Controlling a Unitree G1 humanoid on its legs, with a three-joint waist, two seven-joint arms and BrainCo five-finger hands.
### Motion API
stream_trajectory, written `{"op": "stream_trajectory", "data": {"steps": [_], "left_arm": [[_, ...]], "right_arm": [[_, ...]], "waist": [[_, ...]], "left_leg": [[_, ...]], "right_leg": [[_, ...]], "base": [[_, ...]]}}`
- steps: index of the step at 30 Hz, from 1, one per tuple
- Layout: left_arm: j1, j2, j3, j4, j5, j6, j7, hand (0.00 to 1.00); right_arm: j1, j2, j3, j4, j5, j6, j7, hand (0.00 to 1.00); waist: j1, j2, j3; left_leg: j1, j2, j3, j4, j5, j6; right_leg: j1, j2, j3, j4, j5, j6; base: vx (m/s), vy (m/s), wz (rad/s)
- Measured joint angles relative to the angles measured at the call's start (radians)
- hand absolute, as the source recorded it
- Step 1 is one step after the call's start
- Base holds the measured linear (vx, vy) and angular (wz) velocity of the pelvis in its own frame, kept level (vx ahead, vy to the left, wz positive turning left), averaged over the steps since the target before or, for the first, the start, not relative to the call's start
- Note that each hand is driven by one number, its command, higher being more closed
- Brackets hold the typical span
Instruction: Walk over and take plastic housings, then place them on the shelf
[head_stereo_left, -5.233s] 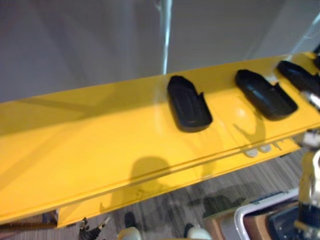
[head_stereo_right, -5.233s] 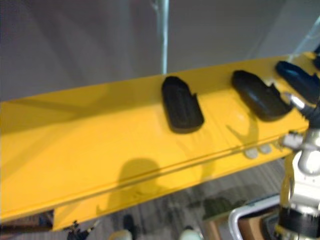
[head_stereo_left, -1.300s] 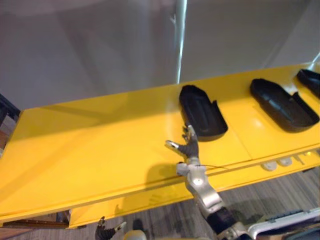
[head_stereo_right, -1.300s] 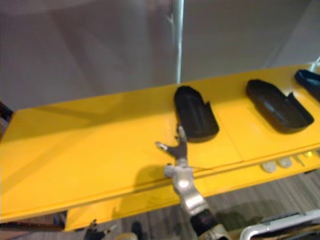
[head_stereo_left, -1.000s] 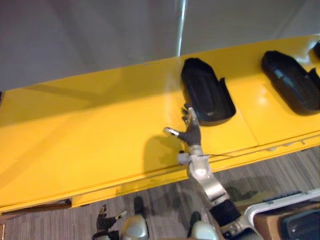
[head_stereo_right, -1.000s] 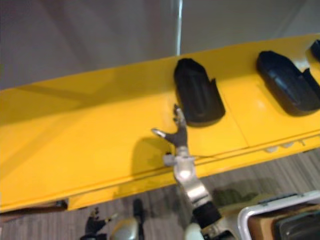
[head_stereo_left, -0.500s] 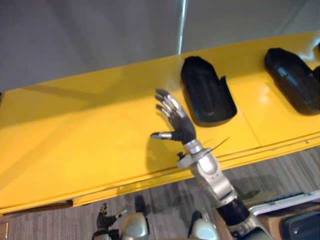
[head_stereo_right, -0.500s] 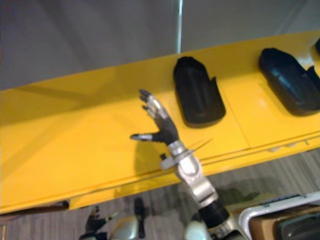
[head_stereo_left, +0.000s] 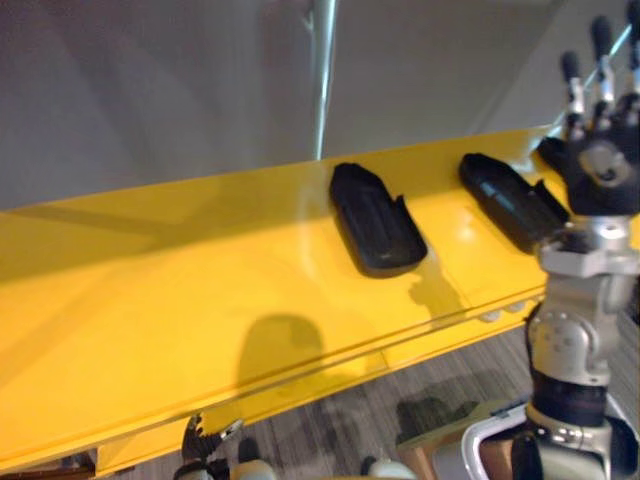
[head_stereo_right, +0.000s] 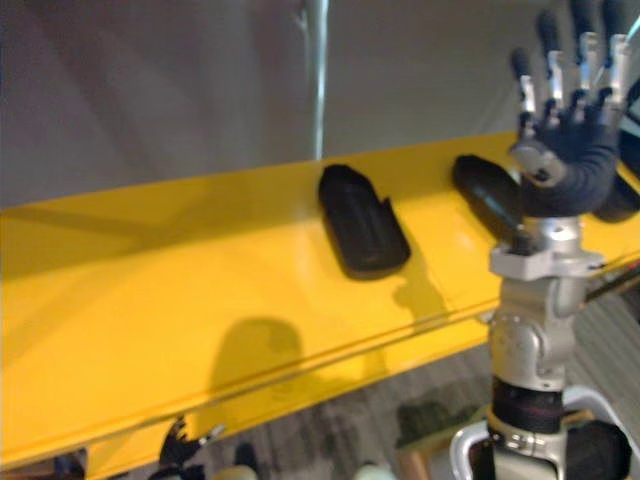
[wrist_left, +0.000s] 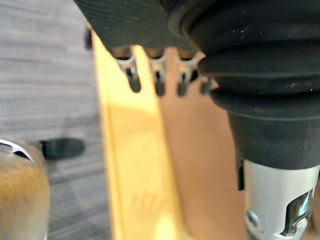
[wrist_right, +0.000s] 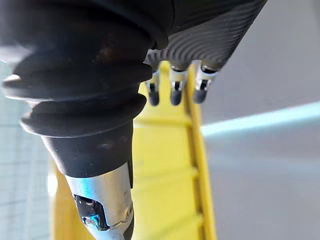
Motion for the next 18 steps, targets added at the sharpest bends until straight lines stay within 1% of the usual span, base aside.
{"op": "stream_trajectory", "data": {"steps": [1, 2, 3, 4, 6, 7, 8, 9, 10, 11, 12, 13, 14, 16, 17, 18], "left_arm": [[0.010, -0.007, 0.016, 0.013, 0.000, 0.000, -0.001, 0.00], [0.014, -0.008, 0.019, 0.017, 0.000, 0.000, -0.001, 0.00], [0.039, -0.012, 0.019, 0.027, 0.004, 0.000, -0.002, 0.00], [0.056, -0.020, 0.018, 0.041, 0.010, 0.000, -0.005, 0.00], [0.072, -0.028, 0.019, 0.050, 0.016, 0.000, -0.005, 0.00], [0.076, -0.033, 0.017, 0.058, 0.026, -0.001, -0.006, 0.00], [0.074, -0.034, 0.016, 0.058, 0.031, -0.001, -0.006, 0.00], [0.076, -0.033, 0.014, 0.058, 0.044, -0.001, -0.007, 0.00], [0.075, -0.029, 0.005, 0.058, 0.052, -0.001, -0.009, 0.00], [0.072, -0.022, -0.013, 0.058, 0.052, -0.001, -0.012, 0.00], [0.069, -0.016, -0.027, 0.057, 0.052, -0.001, -0.014, 0.00], [0.063, -0.008, -0.042, 0.057, 0.051, -0.001, -0.023, 0.00], [0.059, 0.002, -0.071, 0.057, 0.051, 0.000, -0.038, 0.00], [0.051, 0.013, -0.100, 0.055, 0.051, 0.000, -0.057, 0.00], [0.046, 0.019, -0.114, 0.054, 0.051, 0.000, -0.071, 0.00], [0.042, 0.020, -0.119, 0.053, 0.052, 0.001, -0.077, 0.00]], "right_arm": [[0.067, 0.003, -0.029, 0.004, -0.027, -0.001, -0.037, 0.00], [0.089, 0.005, -0.038, 0.006, -0.039, -0.001, -0.049, 0.00], [0.168, 0.018, -0.056, 0.024, -0.086, -0.001, -0.090, 0.00], [0.236, 0.044, -0.072, 0.042, -0.126, 0.000, -0.117, 0.00], [0.323, 0.088, -0.076, 0.089, -0.164, 0.000, -0.150, 0.00], [0.412, 0.138, -0.067, 0.152, -0.182, -0.005, -0.175, 0.00], [0.441, 0.158, -0.053, 0.182, -0.193, -0.010, -0.185, 0.00], [0.485, 0.187, -0.028, 0.232, -0.214, -0.021, -0.205, 0.00], [0.537, 0.223, 0.004, 0.289, -0.278, -0.032, -0.256, 0.00], [0.584, 0.255, 0.039, 0.336, -0.357, -0.062, -0.316, 0.00], [0.602, 0.270, 0.054, 0.347, -0.382, -0.074, -0.340, 0.00], [0.626, 0.297, 0.084, 0.352, -0.403, -0.106, -0.369, 0.00], [0.640, 0.317, 0.118, 0.352, -0.414, -0.141, -0.387, 0.00], [0.652, 0.331, 0.172, 0.351, -0.426, -0.178, -0.396, 0.00], [0.656, 0.332, 0.203, 0.344, -0.426, -0.185, -0.395, 0.00], [0.655, 0.332, 0.215, 0.338, -0.426, -0.188, -0.394, 0.00]], "waist": [[-0.016, 0.010, -0.007], [-0.021, 0.013, -0.009], [-0.041, 0.025, -0.018], [-0.049, 0.035, -0.025], [-0.070, 0.040, -0.033], [-0.080, 0.048, -0.039], [-0.083, 0.051, -0.038], [-0.097, 0.052, -0.039], [-0.102, 0.053, -0.038], [-0.103, 0.054, -0.039], [-0.104, 0.055, -0.039], [-0.112, 0.056, -0.040], [-0.123, 0.056, -0.039], [-0.125, 0.055, -0.039], [-0.124, 0.060, -0.041], [-0.123, 0.060, -0.043]], "left_leg": [[0.001, 0.010, 0.013, 0.000, 0.003, -0.004], [0.003, 0.013, 0.017, 0.000, 0.004, -0.005], [0.012, 0.026, 0.034, 0.000, 0.008, -0.013], [0.020, 0.035, 0.055, 0.000, 0.010, -0.016], [0.022, 0.046, 0.080, 0.000, 0.012, -0.020], [0.031, 0.054, 0.110, 0.000, 0.011, -0.025], [0.038, 0.057, 0.129, 0.000, 0.009, -0.027], [0.045, 0.058, 0.138, 0.000, 0.008, -0.029], [0.056, 0.060, 0.159, 0.000, 0.001, -0.037], [0.059, 0.060, 0.185, 0.000, -0.005, -0.038], [0.059, 0.059, 0.194, 0.000, -0.009, -0.034], [0.058, 0.057, 0.212, 0.000, -0.010, -0.033], [0.058, 0.055, 0.226, 0.000, -0.013, -0.031], [0.072, 0.054, 0.249, 0.000, -0.019, -0.033], [0.073, 0.054, 0.259, 0.001, -0.022, -0.035], [0.072, 0.053, 0.262, 0.001, -0.024, -0.035]], "right_leg": [[-0.005, 0.010, 0.007, 0.000, 0.002, -0.004], [-0.006, 0.013, 0.010, 0.000, 0.002, -0.005], [-0.017, 0.026, 0.030, 0.003, 0.003, -0.010], [-0.027, 0.034, 0.053, 0.003, 0.001, -0.014], [-0.045, 0.046, 0.078, 0.003, 0.003, -0.016], [-0.059, 0.057, 0.108, 0.003, 0.004, -0.018], [-0.059, 0.059, 0.115, 0.002, 0.004, -0.017], [-0.060, 0.061, 0.126, 0.001, 0.006, -0.017], [-0.063, 0.064, 0.143, 0.004, 0.006, -0.015], [-0.073, 0.065, 0.165, 0.005, 0.008, -0.014], [-0.079, 0.064, 0.169, 0.005, 0.008, -0.014], [-0.092, 0.062, 0.182, 0.004, 0.009, -0.015], [-0.096, 0.062, 0.193, 0.001, 0.014, -0.017], [-0.099, 0.062, 0.207, -0.004, 0.024, -0.017], [-0.106, 0.063, 0.216, -0.004, 0.025, -0.018], [-0.108, 0.063, 0.217, -0.005, 0.025, -0.018]], "base": [[-0.08, -0.049, -0.22], [-0.09, -0.047, -0.32], [-0.07, -0.043, -0.48], [-0.07, -0.040, -0.55], [-0.05, -0.030, -0.50], [-0.04, -0.028, -0.58], [-0.03, -0.020, -0.55], [-0.02, -0.005, -0.45], [-0.04, 0.004, -0.53], [-0.04, 0.009, -0.53], [-0.03, 0.023, -0.50], [0.01, 0.029, -0.41], [0.02, 0.029, -0.37], [0.02, 0.019, -0.33], [0.02, 0.011, -0.27], [0.04, 0.005, -0.14]]}}
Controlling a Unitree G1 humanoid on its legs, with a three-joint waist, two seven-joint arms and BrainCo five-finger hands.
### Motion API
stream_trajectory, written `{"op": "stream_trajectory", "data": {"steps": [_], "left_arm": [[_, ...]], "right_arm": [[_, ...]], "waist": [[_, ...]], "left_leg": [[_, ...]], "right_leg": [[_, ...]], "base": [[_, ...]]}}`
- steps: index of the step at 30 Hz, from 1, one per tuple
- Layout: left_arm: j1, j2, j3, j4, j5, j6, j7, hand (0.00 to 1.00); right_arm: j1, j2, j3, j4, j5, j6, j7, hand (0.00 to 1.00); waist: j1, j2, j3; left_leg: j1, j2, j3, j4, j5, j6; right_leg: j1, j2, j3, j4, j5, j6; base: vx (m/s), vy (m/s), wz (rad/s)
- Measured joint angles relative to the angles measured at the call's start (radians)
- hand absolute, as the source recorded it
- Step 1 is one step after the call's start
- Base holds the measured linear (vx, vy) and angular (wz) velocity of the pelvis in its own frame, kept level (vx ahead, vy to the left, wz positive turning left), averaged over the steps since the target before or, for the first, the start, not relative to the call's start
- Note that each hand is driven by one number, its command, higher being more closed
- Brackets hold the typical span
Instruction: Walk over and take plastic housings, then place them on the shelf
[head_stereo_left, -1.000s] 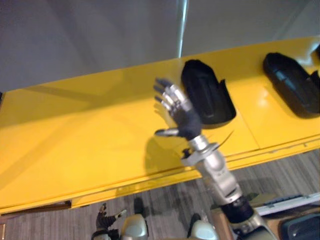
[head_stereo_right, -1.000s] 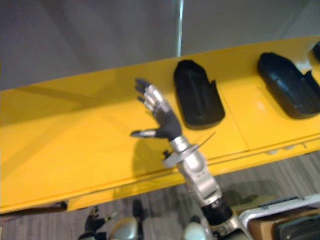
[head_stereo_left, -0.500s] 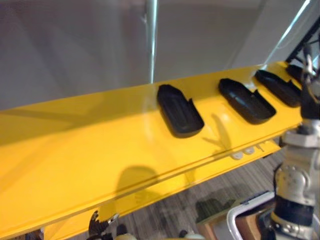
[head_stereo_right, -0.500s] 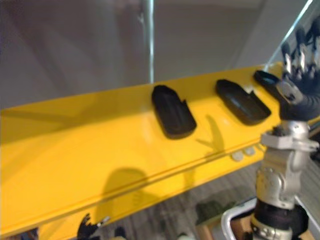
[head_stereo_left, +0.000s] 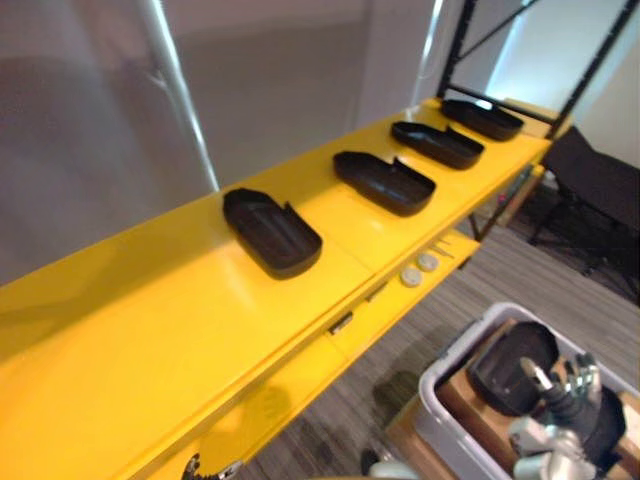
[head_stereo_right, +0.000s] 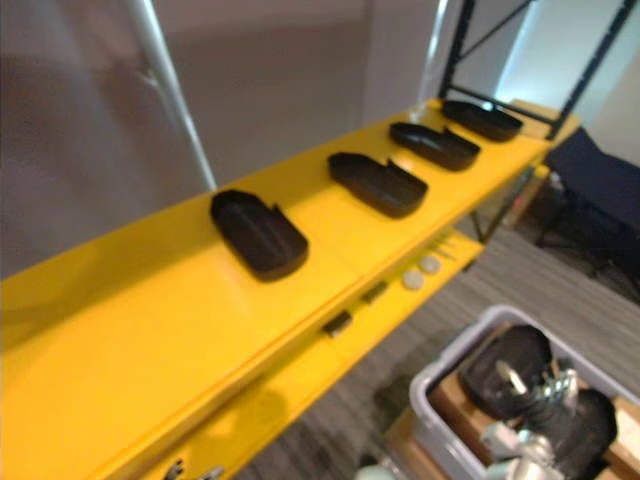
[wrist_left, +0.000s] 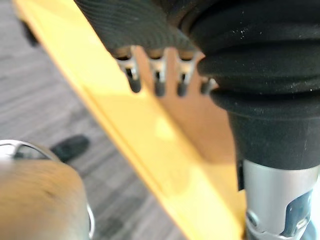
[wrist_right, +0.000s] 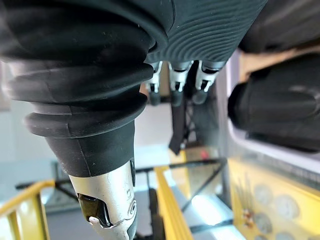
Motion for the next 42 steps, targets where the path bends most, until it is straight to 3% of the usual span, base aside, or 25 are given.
{"op": "stream_trajectory", "data": {"steps": [5, 6, 7, 9, 12, 16, 19, 21, 26, 29, 30, 31, 32, 33, 36, 38, 40, 41, 42], "left_arm": [[-0.013, 0.014, -0.036, -0.003, -0.002, 0.006, -0.007, 0.00], [-0.016, 0.015, -0.033, -0.012, -0.012, 0.003, -0.004, 0.00], [-0.021, 0.008, -0.032, -0.021, -0.042, 0.002, 0.002, 0.00], [-0.032, -0.013, -0.029, -0.029, -0.074, 0.006, 0.005, 0.00], [-0.035, -0.030, -0.030, -0.037, -0.078, -0.004, 0.005, 0.00], [-0.030, -0.017, -0.021, -0.052, -0.079, -0.051, 0.015, 0.00], [-0.033, -0.016, -0.021, -0.069, -0.079, -0.053, 0.024, 0.00], [-0.044, -0.021, -0.021, -0.099, -0.079, -0.059, 0.025, 0.00], [-0.077, -0.055, -0.036, -0.170, -0.048, -0.065, 0.005, 0.00], [-0.089, -0.039, -0.063, -0.191, -0.010, -0.030, -0.008, 0.00], [-0.098, -0.031, -0.067, -0.193, 0.004, -0.013, -0.001, 0.00], [-0.105, -0.029, -0.070, -0.192, 0.010, 0.004, 0.009, 0.00], [-0.105, -0.025, -0.070, -0.189, 0.010, 0.008, 0.016, 0.00], [-0.110, -0.016, -0.070, -0.179, 0.009, 0.016, 0.032, 0.00], [-0.136, -0.004, -0.075, -0.142, 0.010, 0.031, 0.043, 0.00], [-0.138, 0.001, -0.072, -0.143, 0.009, 0.035, 0.046, 0.00], [-0.146, 0.001, -0.065, -0.113, 0.009, 0.037, 0.052, 0.00], [-0.142, -0.003, -0.064, -0.103, 0.007, 0.036, 0.060, 0.00], [-0.141, -0.013, -0.061, -0.093, 0.006, 0.032, 0.067, 0.00]], "right_arm": [[-0.066, -0.013, 0.073, -0.021, 0.001, -0.014, 0.036, 0.00], [-0.110, -0.026, 0.097, -0.021, 0.001, -0.015, 0.047, 0.00], [-0.163, -0.053, 0.126, -0.021, 0.000, -0.015, 0.058, 0.00], [-0.238, -0.100, 0.168, -0.018, -0.020, -0.015, 0.066, 0.00], [-0.313, -0.119, 0.204, -0.005, -0.028, -0.015, 0.076, 0.00], [-0.311, -0.116, 0.273, -0.005, -0.032, -0.013, 0.087, 0.00], [-0.314, -0.117, 0.308, -0.005, -0.014, -0.002, 0.125, 0.00], [-0.315, -0.122, 0.324, 0.005, -0.015, 0.000, 0.132, 0.00], [-0.357, -0.114, 0.374, 0.109, -0.048, 0.009, 0.024, 0.00], [-0.319, -0.087, 0.374, 0.105, -0.047, 0.004, -0.010, 0.00], [-0.283, -0.086, 0.375, 0.103, -0.048, 0.005, -0.009, 0.00], [-0.241, -0.086, 0.384, 0.102, -0.051, 0.009, -0.009, 0.00], [-0.227, -0.087, 0.391, 0.101, -0.052, 0.011, -0.008, 0.00], [-0.201, -0.085, 0.406, 0.098, -0.053, 0.011, -0.008, 0.00], [-0.176, -0.073, 0.413, 0.087, -0.053, 0.004, -0.010, 0.00], [-0.181, -0.063, 0.415, 0.077, -0.053, -0.016, -0.012, 0.00], [-0.215, -0.060, 0.420, 0.080, -0.052, -0.017, -0.016, 0.00], [-0.224, -0.060, 0.426, 0.083, -0.052, -0.017, -0.017, 0.00], [-0.236, -0.061, 0.426, 0.081, -0.054, -0.020, -0.019, 0.00]], "waist": [[0.011, 0.009, 0.001], [0.029, 0.009, 0.004], [0.054, 0.021, 0.013], [0.081, 0.051, 0.032], [0.095, 0.075, 0.050], [0.120, 0.042, 0.066], [0.125, 0.036, 0.064], [0.127, 0.047, 0.074], [0.143, 0.057, 0.147], [0.145, 0.026, 0.186], [0.139, 0.014, 0.189], [0.137, 0.012, 0.189], [0.134, 0.015, 0.190], [0.126, 0.010, 0.187], [0.113, -0.018, 0.177], [0.115, -0.043, 0.165], [0.118, -0.020, 0.164], [0.119, -0.007, 0.157], [0.121, 0.010, 0.162]], "left_leg": [[-0.002, 0.000, -0.026, 0.036, -0.037, -0.001], [-0.048, -0.001, -0.137, 0.138, -0.118, 0.024], [-0.093, -0.001, -0.267, 0.239, -0.197, 0.071], [-0.134, -0.002, -0.388, 0.351, -0.269, 0.071], [-0.146, -0.017, -0.411, 0.402, -0.341, 0.054], [-0.171, -0.054, -0.429, 0.433, -0.365, 0.061], [-0.221, -0.071, -0.469, 0.478, -0.377, 0.071], [-0.268, -0.073, -0.509, 0.537, -0.391, 0.073], [-0.283, -0.054, -0.572, 0.693, -0.465, 0.081], [-0.285, -0.045, -0.503, 0.778, -0.514, 0.107], [-0.285, -0.044, -0.471, 0.785, -0.525, 0.126], [-0.287, -0.031, -0.433, 0.762, -0.514, 0.145], [-0.284, -0.017, -0.412, 0.743, -0.502, 0.157], [-0.278, 0.008, -0.376, 0.702, -0.470, 0.155], [-0.258, 0.011, -0.313, 0.581, -0.373, 0.140], [-0.268, 0.009, -0.270, 0.575, -0.358, 0.133], [-0.270, 0.001, -0.279, 0.519, -0.326, 0.140], [-0.255, 0.019, -0.262, 0.457, -0.295, 0.134], [-0.241, 0.040, -0.228, 0.411, -0.264, 0.124]], "right_leg": [[-0.008, 0.006, 0.021, -0.003, 0.016, -0.003], [-0.022, 0.011, 0.052, 0.003, 0.020, -0.003], [-0.025, 0.021, 0.089, -0.004, 0.033, -0.001], [-0.033, 0.030, 0.129, -0.002, 0.041, 0.008], [-0.035, 0.021, 0.139, -0.002, 0.050, 0.022], [-0.038, -0.018, 0.126, -0.006, 0.052, 0.026], [-0.053, -0.037, 0.091, 0.002, 0.046, 0.033], [-0.058, -0.037, 0.067, 0.021, 0.035, 0.039], [-0.071, 0.002, 0.073, 0.169, 0.005, 0.046], [-0.093, -0.007, 0.073, 0.180, 0.016, 0.039], [-0.100, -0.016, 0.060, 0.145, 0.049, 0.000], [-0.106, -0.021, 0.043, 0.100, 0.032, -0.128], [-0.116, -0.019, 0.019, 0.124, 0.011, -0.153], [-0.162, -0.017, -0.040, 0.219, 0.008, -0.155], [-0.196, -0.040, -0.120, 0.447, 0.004, -0.161], [-0.196, -0.076, -0.163, 0.484, 0.017, -0.141], [-0.221, -0.044, -0.209, 0.390, 0.086, -0.233], [-0.193, -0.012, -0.191, 0.266, 0.154, -0.249], [-0.187, -0.018, -0.196, 0.299, 0.110, -0.260]], "base": [[0.10, 0.007, -0.15], [0.10, 0.038, -0.71], [0.10, 0.054, -0.88], [0.05, 0.119, -0.76], [0.00, 0.172, -0.32], [-0.04, 0.159, 0.02], [-0.02, 0.097, 0.38], [-0.01, 0.060, 0.51], [-0.09, 0.092, -0.03], [-0.23, 0.158, -0.82], [-0.26, 0.150, -0.88], [-0.27, 0.148, -0.85], [-0.24, 0.117, -0.92], [-0.17, 0.089, -0.73], [-0.04, 0.001, -0.55], [-0.01, -0.058, -0.77], [-0.05, -0.007, -1.08], [-0.06, -0.070, -1.05], [-0.06, -0.083, -0.85]]}}
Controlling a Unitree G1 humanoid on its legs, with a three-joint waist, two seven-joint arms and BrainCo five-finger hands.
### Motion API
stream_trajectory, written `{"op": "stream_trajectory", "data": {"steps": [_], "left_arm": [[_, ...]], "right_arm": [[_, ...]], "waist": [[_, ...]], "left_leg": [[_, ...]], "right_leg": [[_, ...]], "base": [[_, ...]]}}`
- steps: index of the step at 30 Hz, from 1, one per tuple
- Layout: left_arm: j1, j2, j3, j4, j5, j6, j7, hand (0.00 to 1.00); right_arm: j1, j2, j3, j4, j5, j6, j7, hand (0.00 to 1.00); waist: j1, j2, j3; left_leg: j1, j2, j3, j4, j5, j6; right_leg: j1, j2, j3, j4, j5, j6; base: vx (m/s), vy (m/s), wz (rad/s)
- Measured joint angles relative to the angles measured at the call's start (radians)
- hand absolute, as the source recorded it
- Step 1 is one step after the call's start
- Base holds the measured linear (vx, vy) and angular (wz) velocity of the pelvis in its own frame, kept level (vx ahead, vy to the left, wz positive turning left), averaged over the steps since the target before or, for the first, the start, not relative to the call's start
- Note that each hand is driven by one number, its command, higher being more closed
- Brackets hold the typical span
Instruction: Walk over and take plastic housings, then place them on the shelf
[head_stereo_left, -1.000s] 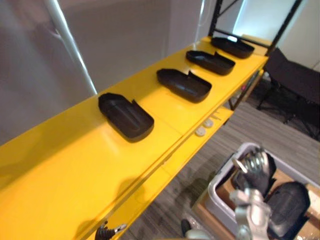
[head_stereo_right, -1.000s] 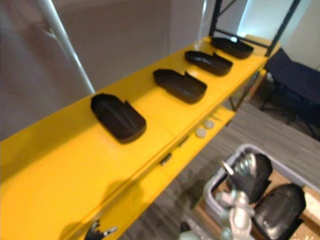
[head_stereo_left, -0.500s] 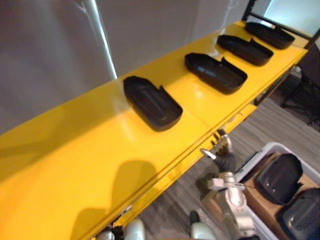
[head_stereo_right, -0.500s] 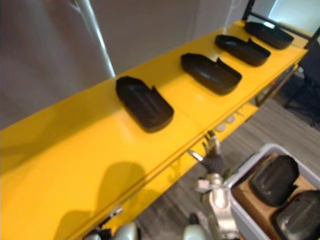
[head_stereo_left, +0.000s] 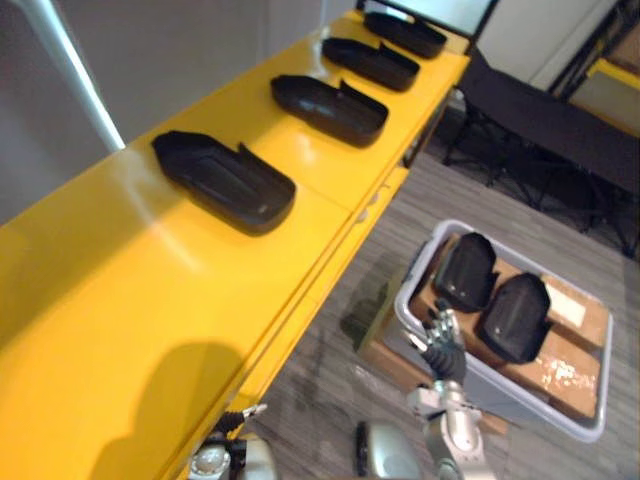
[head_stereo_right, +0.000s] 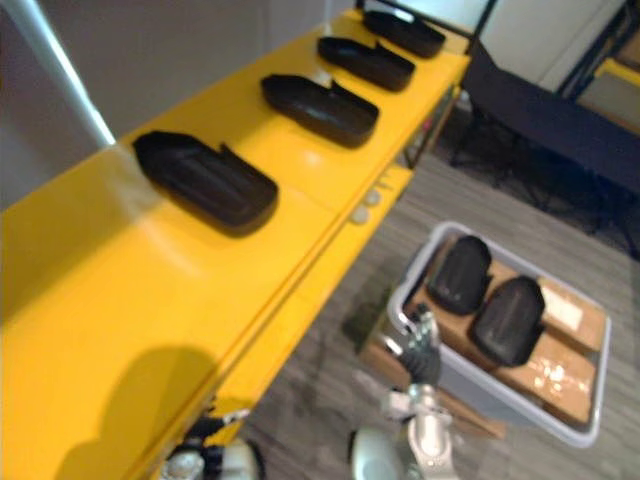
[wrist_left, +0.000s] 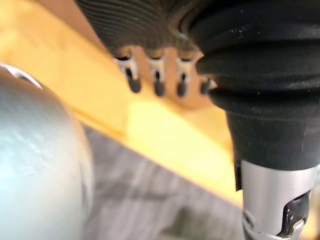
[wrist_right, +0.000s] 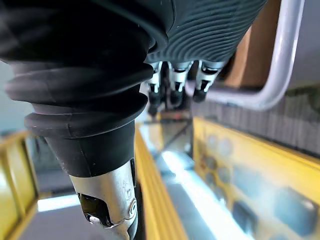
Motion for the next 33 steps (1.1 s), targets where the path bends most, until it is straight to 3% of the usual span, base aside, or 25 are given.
{"op": "stream_trajectory", "data": {"steps": [1, 2, 4, 6, 7, 8, 9, 10, 11, 13, 15, 16, 19, 26, 30, 33], "left_arm": [[0.000, 0.006, 0.000, 0.009, -0.010, -0.003, 0.005, 0.00], [0.001, 0.018, 0.002, 0.013, -0.022, -0.015, 0.007, 0.00], [0.000, 0.037, 0.002, 0.012, -0.041, -0.028, 0.010, 0.00], [-0.001, 0.042, 0.031, 0.009, -0.086, -0.039, 0.019, 0.00], [-0.010, 0.034, 0.065, 0.008, -0.137, -0.041, 0.020, 0.00], [-0.011, 0.031, 0.073, 0.008, -0.141, -0.042, 0.021, 0.00], [-0.012, 0.006, 0.093, 0.007, -0.164, -0.047, 0.030, 0.00], [-0.012, -0.014, 0.102, 0.005, -0.173, -0.052, 0.041, 0.00], [-0.012, -0.053, 0.104, 0.005, -0.204, -0.066, 0.048, 0.00], [-0.004, -0.078, 0.101, 0.007, -0.209, -0.077, 0.047, 0.00], [0.006, -0.077, 0.081, 0.006, -0.200, -0.090, 0.048, 0.00], [0.005, -0.071, 0.079, 0.002, -0.200, -0.101, 0.050, 0.00], [0.004, -0.039, 0.073, -0.011, -0.157, -0.107, 0.049, 0.00], [-0.024, -0.025, 0.011, -0.056, -0.043, -0.080, 0.049, 0.00], [-0.022, -0.031, 0.010, -0.054, -0.127, -0.037, 0.112, 0.00], [0.014, -0.043, 0.096, -0.024, -0.237, -0.030, 0.156, 0.00]], "right_arm": [[0.010, 0.002, 0.009, 0.002, -0.003, 0.000, -0.010, 0.00], [0.011, 0.003, 0.030, 0.019, -0.012, 0.000, -0.017, 0.00], [0.004, 0.005, 0.059, 0.034, -0.018, 0.003, -0.017, 0.00], [-0.028, 0.012, 0.093, 0.042, -0.018, 0.003, -0.014, 0.00], [-0.056, 0.012, 0.109, 0.058, -0.017, 0.004, 0.004, 0.00], [-0.062, 0.010, 0.110, 0.063, -0.018, 0.005, 0.009, 0.00], [-0.084, -0.008, 0.118, 0.075, -0.020, 0.008, 0.025, 0.00], [-0.092, -0.025, 0.120, 0.079, -0.021, 0.013, 0.034, 0.00], [-0.105, -0.054, 0.116, 0.090, -0.021, 0.034, 0.041, 0.00], [-0.070, -0.110, 0.076, 0.095, -0.021, 0.051, 0.036, 0.00], [-0.026, -0.130, 0.036, 0.082, -0.019, 0.052, 0.030, 0.00], [-0.008, -0.129, 0.015, 0.069, -0.019, 0.051, 0.030, 0.00], [0.013, -0.117, -0.005, 0.068, -0.008, 0.050, 0.032, 0.00], [-0.002, -0.063, -0.015, 0.068, 0.061, 0.023, 0.085, 0.00], [0.004, -0.061, -0.015, 0.069, 0.056, 0.024, 0.123, 0.00], [0.001, -0.060, -0.010, 0.072, 0.061, 0.033, 0.175, 0.00]], "waist": [[-0.005, -0.007, -0.001], [0.008, -0.019, -0.008], [0.021, -0.025, -0.011], [0.022, -0.033, 0.001], [0.035, -0.046, 0.015], [0.039, -0.043, 0.017], [0.051, -0.021, 0.031], [0.051, -0.005, 0.042], [0.037, 0.024, 0.070], [0.009, 0.046, 0.079], [0.009, 0.047, 0.078], [-0.006, 0.047, 0.077], [-0.014, 0.010, 0.080], [-0.014, -0.010, 0.062], [-0.014, -0.005, 0.054], [-0.008, 0.009, 0.049]], "left_leg": [[0.004, -0.006, 0.019, -0.013, 0.015, -0.001], [-0.003, 0.001, 0.041, -0.006, 0.019, -0.004], [-0.032, 0.022, 0.060, 0.027, 0.022, -0.009], [-0.102, 0.069, 0.067, 0.115, 0.022, -0.010], [-0.126, 0.097, 0.065, 0.171, 0.022, -0.011], [-0.129, 0.105, 0.061, 0.175, 0.023, -0.013], [-0.128, 0.125, 0.030, 0.172, 0.030, -0.024], [-0.122, 0.126, -0.002, 0.155, 0.034, -0.033], [-0.090, 0.126, -0.026, 0.111, 0.046, -0.051], [-0.035, 0.103, -0.073, 0.017, 0.065, -0.082], [-0.003, 0.082, -0.102, -0.046, 0.084, -0.117], [-0.004, 0.072, -0.101, -0.072, 0.096, -0.136], [-0.005, 0.044, -0.102, -0.091, 0.101, -0.145], [0.003, 0.020, -0.106, -0.104, 0.109, -0.164], [0.033, 0.028, -0.133, -0.079, 0.109, -0.163], [0.026, 0.077, -0.171, 0.012, 0.110, -0.159]], "right_leg": [[-0.002, -0.054, -0.004, 0.141, -0.079, 0.031], [0.024, -0.103, -0.002, 0.187, -0.101, 0.066], [0.048, -0.144, 0.000, 0.162, -0.099, 0.071], [0.090, -0.163, -0.027, 0.047, -0.081, 0.129], [0.123, -0.150, -0.068, -0.037, -0.114, 0.234], [0.124, -0.144, -0.077, -0.049, -0.122, 0.255], [0.134, -0.115, -0.093, -0.104, -0.145, 0.302], [0.139, -0.099, -0.083, -0.137, -0.158, 0.323], [0.136, -0.079, -0.058, -0.151, -0.162, 0.327], [0.126, -0.066, -0.041, -0.130, -0.168, 0.314], [0.096, -0.062, -0.014, -0.115, -0.170, 0.313], [0.076, -0.068, -0.009, -0.105, -0.170, 0.313], [0.047, -0.083, 0.014, -0.109, -0.159, 0.322], [0.086, -0.088, 0.036, -0.251, -0.066, 0.334], [0.137, -0.077, 0.035, -0.269, -0.063, 0.334], [0.191, -0.039, 0.005, -0.262, -0.086, 0.302]], "base": [[-0.06, -0.114, -0.67], [-0.04, -0.093, -0.53], [-0.06, -0.157, -0.55], [-0.17, -0.356, -0.64], [-0.17, -0.338, -0.64], [-0.17, -0.367, -0.95], [-0.12, -0.294, -0.90], [-0.16, -0.407, -1.16], [-0.13, -0.288, -0.72], [-0.10, -0.143, -0.40], [-0.08, -0.076, -0.36], [-0.12, -0.023, -0.24], [-0.10, 0.036, -0.16], [0.01, 0.046, -0.14], [0.05, 0.007, -0.09], [-0.01, -0.047, 0.12]]}}
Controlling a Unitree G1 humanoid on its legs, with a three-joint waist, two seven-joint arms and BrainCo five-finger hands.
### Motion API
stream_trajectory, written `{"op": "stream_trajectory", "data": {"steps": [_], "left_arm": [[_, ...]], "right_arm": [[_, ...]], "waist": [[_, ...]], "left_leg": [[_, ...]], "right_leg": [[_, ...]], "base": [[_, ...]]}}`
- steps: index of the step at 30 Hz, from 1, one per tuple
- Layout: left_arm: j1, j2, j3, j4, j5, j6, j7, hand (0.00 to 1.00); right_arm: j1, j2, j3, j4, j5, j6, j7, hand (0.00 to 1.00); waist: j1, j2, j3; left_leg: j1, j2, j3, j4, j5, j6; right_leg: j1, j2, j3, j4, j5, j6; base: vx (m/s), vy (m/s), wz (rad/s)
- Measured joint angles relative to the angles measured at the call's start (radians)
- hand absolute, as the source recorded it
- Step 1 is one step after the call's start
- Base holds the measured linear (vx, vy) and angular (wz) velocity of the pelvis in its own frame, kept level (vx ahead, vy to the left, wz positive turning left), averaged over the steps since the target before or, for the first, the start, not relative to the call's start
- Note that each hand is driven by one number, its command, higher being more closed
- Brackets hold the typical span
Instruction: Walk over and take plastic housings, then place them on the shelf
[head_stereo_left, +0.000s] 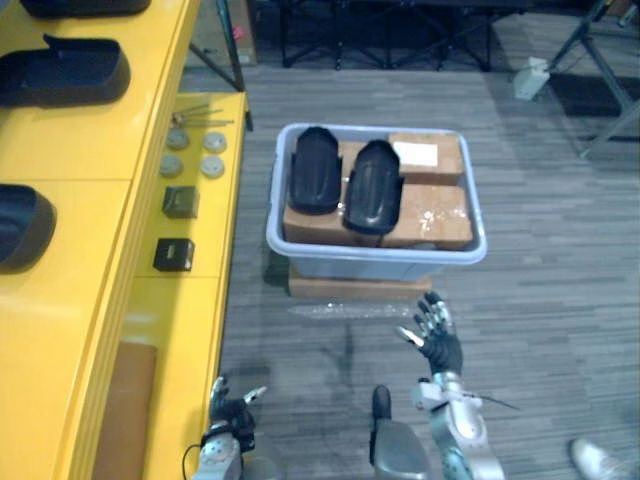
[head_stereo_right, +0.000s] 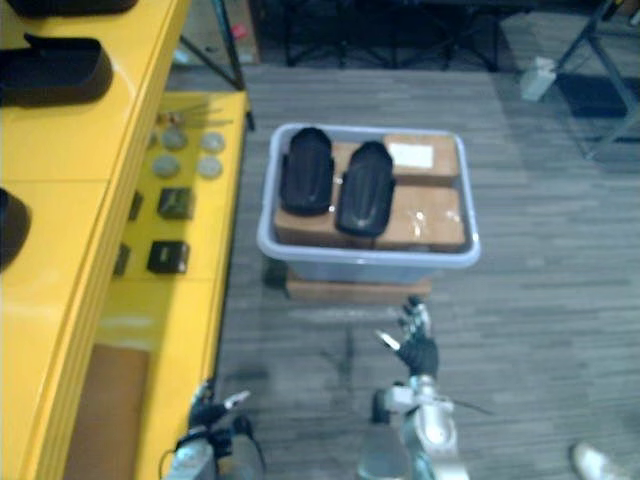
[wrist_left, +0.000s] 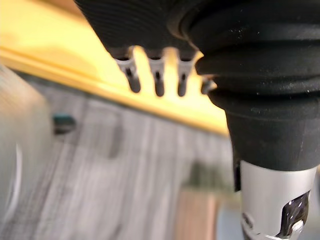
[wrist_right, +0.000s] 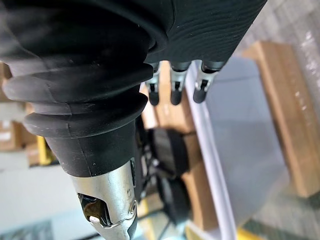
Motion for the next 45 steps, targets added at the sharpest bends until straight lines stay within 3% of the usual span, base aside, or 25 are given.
{"op": "stream_trajectory", "data": {"steps": [3, 4, 5, 6, 7, 9, 12, 16, 19, 22, 26, 27, 29, 30, 31, 34, 36, 37, 40, 45], "left_arm": [[0.071, -0.005, 0.066, 0.013, -0.004, 0.017, -0.007, 0.00], [0.101, -0.010, 0.077, 0.013, 0.010, 0.029, -0.022, 0.00], [0.121, -0.018, 0.078, 0.014, 0.021, 0.035, -0.033, 0.00], [0.160, -0.040, 0.084, 0.016, 0.037, 0.036, -0.046, 0.00], [0.220, -0.069, 0.096, 0.020, 0.052, 0.037, -0.064, 0.00], [0.251, -0.082, 0.098, 0.039, 0.076, 0.039, -0.069, 0.00], [0.266, -0.082, 0.102, 0.070, 0.094, 0.040, -0.070, 0.00], [0.206, -0.033, 0.112, 0.052, 0.121, 0.033, -0.066, 0.00], [0.153, 0.000, 0.110, -0.030, 0.118, -0.005, -0.063, 0.00], [0.128, 0.014, 0.109, -0.080, 0.117, -0.010, -0.065, 0.00], [0.100, 0.027, 0.100, -0.067, 0.102, -0.012, -0.077, 0.00], [0.101, 0.042, 0.099, -0.054, 0.085, -0.012, -0.083, 0.00], [0.105, 0.064, 0.100, -0.051, 0.052, -0.013, -0.092, 0.00], [0.112, 0.075, 0.099, -0.048, 0.036, -0.013, -0.099, 0.00], [0.119, 0.068, 0.099, -0.036, 0.023, -0.011, -0.103, 0.00], [0.123, -0.021, 0.075, -0.023, 0.026, -0.011, -0.114, 0.00], [0.136, -0.036, 0.064, -0.022, 0.034, -0.018, -0.122, 0.00], [0.145, -0.035, 0.059, -0.023, 0.061, -0.031, -0.122, 0.00], [0.147, -0.030, 0.056, -0.029, 0.082, -0.043, -0.117, 0.00], [0.141, 0.008, 0.052, -0.030, 0.124, -0.042, -0.154, 0.00]], "right_arm": [[0.028, 0.015, -0.004, 0.000, 0.002, 0.025, 0.011, 0.00], [0.036, 0.014, -0.007, 0.000, 0.005, 0.041, 0.006, 0.00], [0.033, 0.013, -0.006, 0.000, 0.008, 0.048, 0.004, 0.00], [0.030, 0.014, -0.002, 0.000, 0.009, 0.053, 0.002, 0.00], [0.022, 0.015, 0.024, 0.002, 0.005, 0.073, -0.013, 0.00], [0.011, 0.023, 0.058, 0.008, -0.007, 0.093, -0.021, 0.00], [-0.017, 0.032, 0.103, 0.012, -0.041, 0.095, -0.041, 0.00], [-0.041, 0.024, 0.098, 0.015, -0.025, 0.093, -0.056, 0.00], [-0.043, 0.019, 0.109, 0.038, -0.003, 0.082, -0.068, 0.00], [-0.035, 0.035, 0.128, 0.049, -0.026, 0.066, -0.087, 0.00], [-0.034, 0.035, 0.105, 0.048, -0.086, 0.068, -0.116, 0.00], [-0.022, 0.035, 0.092, 0.044, -0.102, 0.070, -0.125, 0.00], [0.019, 0.036, 0.070, 0.020, -0.104, 0.070, -0.126, 0.00], [0.032, 0.034, 0.058, 0.021, -0.113, 0.070, -0.128, 0.00], [0.026, 0.026, 0.036, 0.021, -0.143, 0.070, -0.151, 0.00], [-0.001, 0.013, -0.077, -0.029, -0.168, 0.062, -0.257, 0.00], [-0.003, 0.014, -0.158, -0.068, -0.168, 0.060, -0.308, 0.00], [-0.002, 0.013, -0.259, -0.114, -0.164, 0.059, -0.343, 0.00], [-0.021, -0.020, -0.386, -0.157, -0.159, 0.056, -0.383, 0.00], [-0.066, -0.034, -0.429, -0.126, -0.132, 0.049, -0.381, 0.00]], "waist": [[0.006, 0.022, -0.018], [0.026, 0.023, -0.023], [0.036, 0.029, -0.026], [0.050, 0.046, -0.039], [0.070, 0.075, -0.057], [0.103, 0.064, -0.067], [0.133, 0.025, -0.078], [0.132, -0.013, -0.077], [0.114, -0.037, -0.068], [0.104, -0.061, -0.080], [0.080, -0.029, -0.073], [0.068, -0.020, -0.074], [0.056, -0.032, -0.081], [0.056, -0.049, -0.091], [0.061, -0.031, -0.100], [0.061, 0.034, -0.093], [0.062, 0.035, -0.088], [0.052, 0.033, -0.086], [0.048, 0.027, -0.057], [0.042, 0.006, -0.021]], "left_leg": [[-0.024, 0.042, 0.034, 0.066, 0.022, 0.056], [-0.050, 0.024, 0.056, 0.143, -0.027, 0.076], [-0.058, -0.010, 0.060, 0.188, -0.069, 0.071], [-0.065, -0.074, 0.067, 0.218, -0.131, 0.078], [-0.026, -0.130, 0.096, 0.135, -0.207, 0.121], [-0.014, -0.156, 0.122, 0.097, -0.188, 0.125], [-0.026, -0.172, 0.123, 0.086, -0.181, 0.135], [-0.032, -0.160, 0.120, 0.076, -0.190, 0.148], [-0.027, -0.150, 0.110, 0.099, -0.197, 0.152], [-0.028, -0.162, 0.099, 0.114, -0.206, 0.164], [-0.026, -0.138, 0.054, 0.105, -0.221, 0.167], [-0.026, -0.126, 0.030, 0.114, -0.220, 0.149], [-0.028, -0.130, -0.023, 0.139, -0.227, 0.121], [-0.033, -0.143, -0.054, 0.160, -0.237, 0.101], [-0.040, -0.128, -0.066, 0.167, -0.243, 0.081], [-0.066, -0.100, -0.096, 0.100, -0.191, 0.061], [-0.067, -0.109, -0.089, 0.038, -0.139, 0.061], [-0.065, -0.117, -0.059, -0.022, -0.089, 0.059], [-0.030, -0.138, -0.052, -0.111, -0.032, 0.054], [-0.032, -0.165, -0.054, -0.170, 0.014, 0.057]], "right_leg": [[0.068, 0.027, -0.083, -0.013, -0.044, -0.030], [0.081, 0.020, -0.088, -0.022, -0.044, -0.036], [0.084, 0.012, -0.081, -0.026, -0.043, -0.037], [0.083, -0.002, -0.072, -0.028, -0.040, -0.041], [0.072, 0.000, -0.073, -0.023, -0.035, -0.030], [0.066, -0.020, -0.066, -0.030, -0.012, -0.019], [0.055, -0.032, -0.068, -0.043, -0.004, -0.010], [-0.017, -0.029, -0.076, 0.088, -0.021, -0.030], [-0.078, -0.044, -0.095, 0.237, -0.023, -0.033], [-0.060, -0.069, -0.118, 0.184, -0.017, -0.041], [-0.114, -0.063, -0.086, 0.230, -0.074, -0.097], [-0.128, -0.042, -0.033, 0.237, -0.073, -0.092], [-0.107, -0.040, -0.002, 0.225, -0.039, -0.051], [-0.090, -0.048, -0.017, 0.206, -0.036, -0.007], [-0.064, -0.040, -0.035, 0.182, -0.087, 0.017], [-0.065, -0.005, -0.090, 0.149, -0.075, -0.009], [-0.072, -0.013, -0.116, 0.136, -0.070, -0.015], [-0.070, -0.028, -0.146, 0.127, -0.070, -0.016], [-0.055, -0.045, -0.175, 0.119, -0.069, -0.019], [-0.055, -0.065, -0.199, 0.088, -0.053, -0.011]], "base": [[-0.04, -0.088, 0.60], [-0.04, -0.069, 0.49], [-0.01, 0.005, 0.10], [0.01, 0.152, -0.04], [0.02, 0.141, -0.05], [0.03, 0.081, -0.07], [0.05, 0.059, 0.01], [0.03, 0.013, -0.05], [-0.02, 0.060, 0.01], [-0.02, 0.081, -0.14], [-0.06, 0.007, 0.10], [0.00, -0.144, 0.64], [0.03, -0.230, 0.84], [0.06, -0.307, 0.63], [0.07, -0.278, 0.45], [0.07, -0.198, 0.35], [0.06, -0.140, 0.47], [0.05, -0.090, 0.69], [0.02, -0.038, 0.41], [-0.02, 0.018, 0.16]]}}
